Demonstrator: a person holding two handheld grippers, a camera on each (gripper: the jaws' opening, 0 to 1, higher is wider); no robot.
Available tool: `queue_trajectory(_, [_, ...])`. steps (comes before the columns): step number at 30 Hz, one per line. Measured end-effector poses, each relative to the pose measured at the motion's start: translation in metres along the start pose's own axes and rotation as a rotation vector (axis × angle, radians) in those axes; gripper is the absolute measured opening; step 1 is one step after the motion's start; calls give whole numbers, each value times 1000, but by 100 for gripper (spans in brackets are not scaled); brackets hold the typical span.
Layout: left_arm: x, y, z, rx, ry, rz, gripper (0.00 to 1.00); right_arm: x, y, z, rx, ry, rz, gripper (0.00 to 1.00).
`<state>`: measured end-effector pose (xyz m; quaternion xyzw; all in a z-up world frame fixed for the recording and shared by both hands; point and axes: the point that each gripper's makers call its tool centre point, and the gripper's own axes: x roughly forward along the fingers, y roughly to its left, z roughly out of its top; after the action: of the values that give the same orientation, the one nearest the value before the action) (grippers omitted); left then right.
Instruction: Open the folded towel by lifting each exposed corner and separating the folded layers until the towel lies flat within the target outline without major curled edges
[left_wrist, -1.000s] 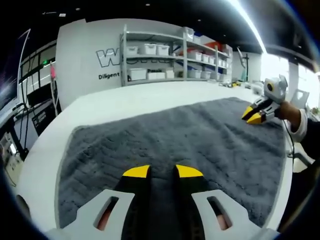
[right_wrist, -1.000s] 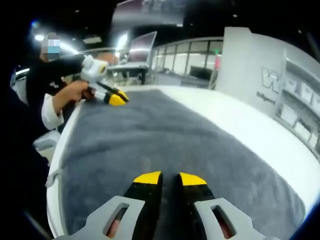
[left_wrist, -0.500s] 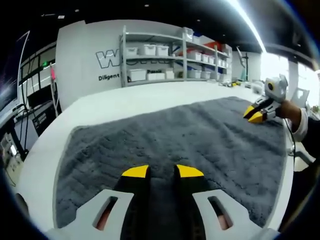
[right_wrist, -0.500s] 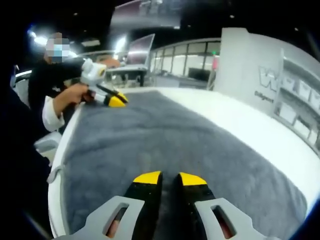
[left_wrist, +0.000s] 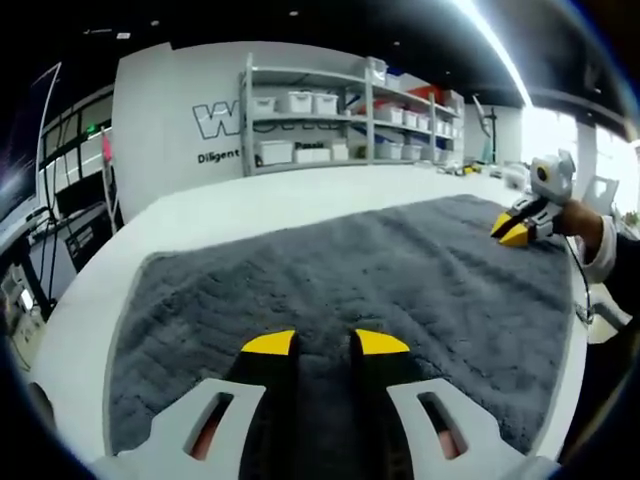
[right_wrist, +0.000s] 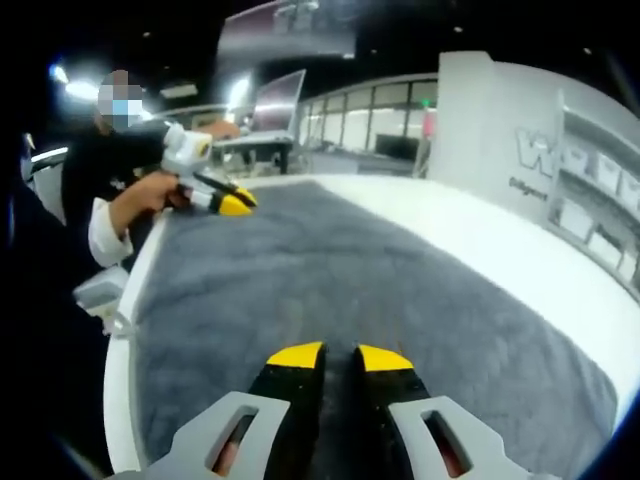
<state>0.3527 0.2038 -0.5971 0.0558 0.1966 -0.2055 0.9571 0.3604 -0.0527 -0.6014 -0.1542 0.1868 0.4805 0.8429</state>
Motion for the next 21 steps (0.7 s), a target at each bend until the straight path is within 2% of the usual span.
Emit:
queue_trajectory(7, [3,9,2,-4,-3,-4,22,-6,-1,-2,-4,4,-9,9])
queue_trajectory(11, [3,11,5,-24,-13,-14,22,-16,-6,-3,-57,27,-67,10])
queue_trajectory(15, [5,8,12,-33,-31,-36,22,-28,-12,2,-35,-17,-93,10])
queue_trajectory(18, [2,-5,13,-25,-34,-44,22,-35,-18,0,-37,-5,-120,10])
queue_trajectory(21, [1,-13,15,-18,-36,-58,22,-45,-25,-4,-1,-16,-139,10])
